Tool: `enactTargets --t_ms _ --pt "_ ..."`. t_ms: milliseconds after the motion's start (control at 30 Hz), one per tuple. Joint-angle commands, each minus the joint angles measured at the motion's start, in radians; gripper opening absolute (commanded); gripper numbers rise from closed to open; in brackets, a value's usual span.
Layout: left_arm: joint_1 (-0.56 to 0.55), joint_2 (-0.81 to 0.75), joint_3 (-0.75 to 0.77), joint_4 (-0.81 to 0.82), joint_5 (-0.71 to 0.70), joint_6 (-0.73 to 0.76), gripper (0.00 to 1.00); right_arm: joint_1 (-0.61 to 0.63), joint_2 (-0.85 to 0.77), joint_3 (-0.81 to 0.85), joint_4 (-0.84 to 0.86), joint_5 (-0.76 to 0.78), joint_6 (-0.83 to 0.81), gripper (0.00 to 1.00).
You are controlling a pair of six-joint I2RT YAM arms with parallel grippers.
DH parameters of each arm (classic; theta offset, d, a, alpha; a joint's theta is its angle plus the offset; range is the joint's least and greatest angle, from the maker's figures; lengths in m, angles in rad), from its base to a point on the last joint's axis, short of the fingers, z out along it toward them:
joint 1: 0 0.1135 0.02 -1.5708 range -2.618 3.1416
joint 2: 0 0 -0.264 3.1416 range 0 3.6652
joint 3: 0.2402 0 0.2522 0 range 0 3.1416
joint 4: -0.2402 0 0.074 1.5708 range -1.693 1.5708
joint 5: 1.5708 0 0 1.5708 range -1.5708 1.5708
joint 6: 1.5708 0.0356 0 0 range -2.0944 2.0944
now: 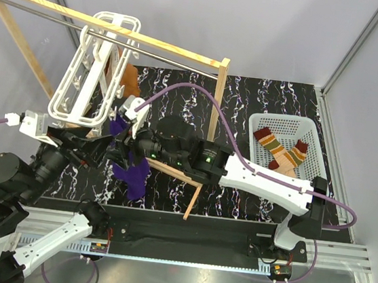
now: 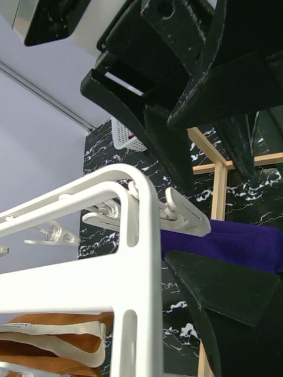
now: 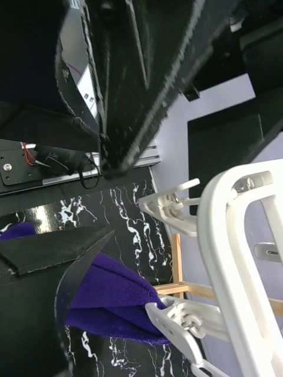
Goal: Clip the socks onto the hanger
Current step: Open the clamp at the hanger.
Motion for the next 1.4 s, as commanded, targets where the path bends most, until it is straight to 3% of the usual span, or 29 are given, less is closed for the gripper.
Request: enactTargets --t_ms 0,167,400,533,633,867,1100,1200,1367 --pt "-0.003 0.063 0.029 0.058 -0.032 0.035 0.9 -0.006 -0.078 -0.007 0.011 -0.035 -0.003 0.58" --pt "-0.002 0.13 0.08 0.032 -0.029 0.046 0.84 -0.007 -0.103 -0.034 0.006 -0.049 -0.003 0.58" --pt "-0.003 0.159 0.11 0.039 0.02 0.046 0.63 -0.007 -0.106 -0.045 -0.007 -0.049 -0.016 0.58" --pt "-0.003 0.175 0.135 0.029 0.042 0.035 0.43 -0.006 -0.095 -0.03 -0.021 -0.06 -0.035 0.57" --pt "-0.003 0.176 0.147 0.025 0.047 0.026 0.35 -0.006 -0.097 -0.025 -0.021 -0.058 -0.049 0.56" --pt "-0.003 0.172 0.158 0.022 0.047 0.014 0.22 -0.006 -0.091 -0.013 0.046 -0.049 -0.007 0.56" --pt "-0.003 0.173 0.169 0.019 0.048 -0.011 0.1 -0.006 -0.069 0.016 0.062 -0.046 0.074 0.62" --pt "-0.002 0.17 0.172 0.016 0.04 -0.039 0.0 -0.007 -0.068 0.044 0.005 -0.027 0.135 0.63" --pt "-0.003 0.172 0.183 -0.002 0.014 -0.086 0.0 -0.006 -0.025 0.134 -0.205 -0.116 0.163 0.71"
